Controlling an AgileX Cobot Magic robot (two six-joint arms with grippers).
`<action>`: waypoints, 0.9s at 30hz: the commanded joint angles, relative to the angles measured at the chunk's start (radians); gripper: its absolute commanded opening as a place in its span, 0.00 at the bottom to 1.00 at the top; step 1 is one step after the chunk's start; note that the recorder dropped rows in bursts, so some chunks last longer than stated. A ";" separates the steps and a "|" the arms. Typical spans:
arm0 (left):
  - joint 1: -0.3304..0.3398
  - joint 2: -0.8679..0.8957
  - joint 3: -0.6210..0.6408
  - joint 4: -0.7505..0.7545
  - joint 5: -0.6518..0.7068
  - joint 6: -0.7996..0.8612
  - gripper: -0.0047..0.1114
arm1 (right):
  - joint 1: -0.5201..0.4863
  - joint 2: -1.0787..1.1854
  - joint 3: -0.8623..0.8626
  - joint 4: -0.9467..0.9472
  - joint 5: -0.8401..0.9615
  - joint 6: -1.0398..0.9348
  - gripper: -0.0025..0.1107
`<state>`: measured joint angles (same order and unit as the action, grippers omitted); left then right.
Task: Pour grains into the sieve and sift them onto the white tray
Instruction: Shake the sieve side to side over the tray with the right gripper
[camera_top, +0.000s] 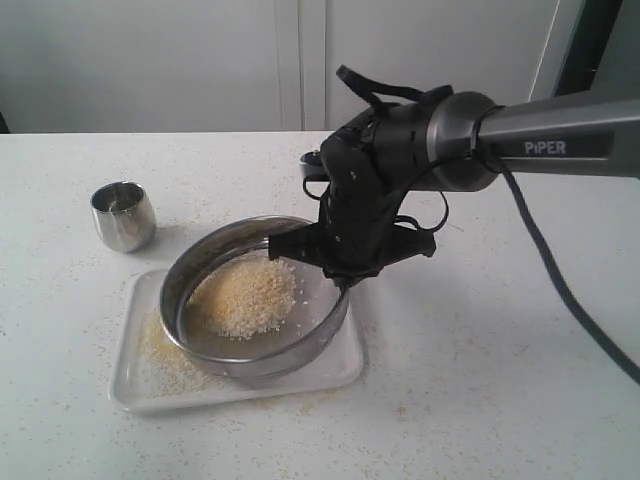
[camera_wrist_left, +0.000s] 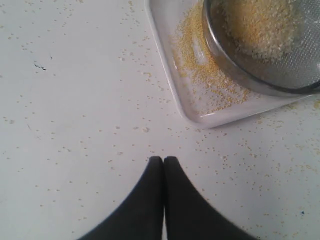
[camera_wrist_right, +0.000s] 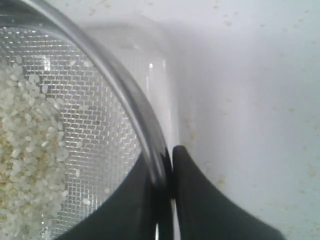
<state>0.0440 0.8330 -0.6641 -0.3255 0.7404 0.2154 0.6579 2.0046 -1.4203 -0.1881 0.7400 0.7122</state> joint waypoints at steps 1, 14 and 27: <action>0.003 -0.006 0.005 -0.011 0.012 -0.001 0.04 | 0.005 -0.023 0.001 0.166 -0.096 -0.056 0.02; 0.003 -0.006 0.005 -0.011 0.012 -0.001 0.04 | -0.010 -0.028 0.035 0.321 -0.120 -0.286 0.02; 0.003 -0.006 0.005 -0.011 0.012 -0.001 0.04 | -0.032 -0.044 0.072 0.365 -0.173 -0.361 0.02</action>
<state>0.0440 0.8330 -0.6641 -0.3255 0.7404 0.2154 0.6226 1.9877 -1.3475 0.1811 0.5885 0.3791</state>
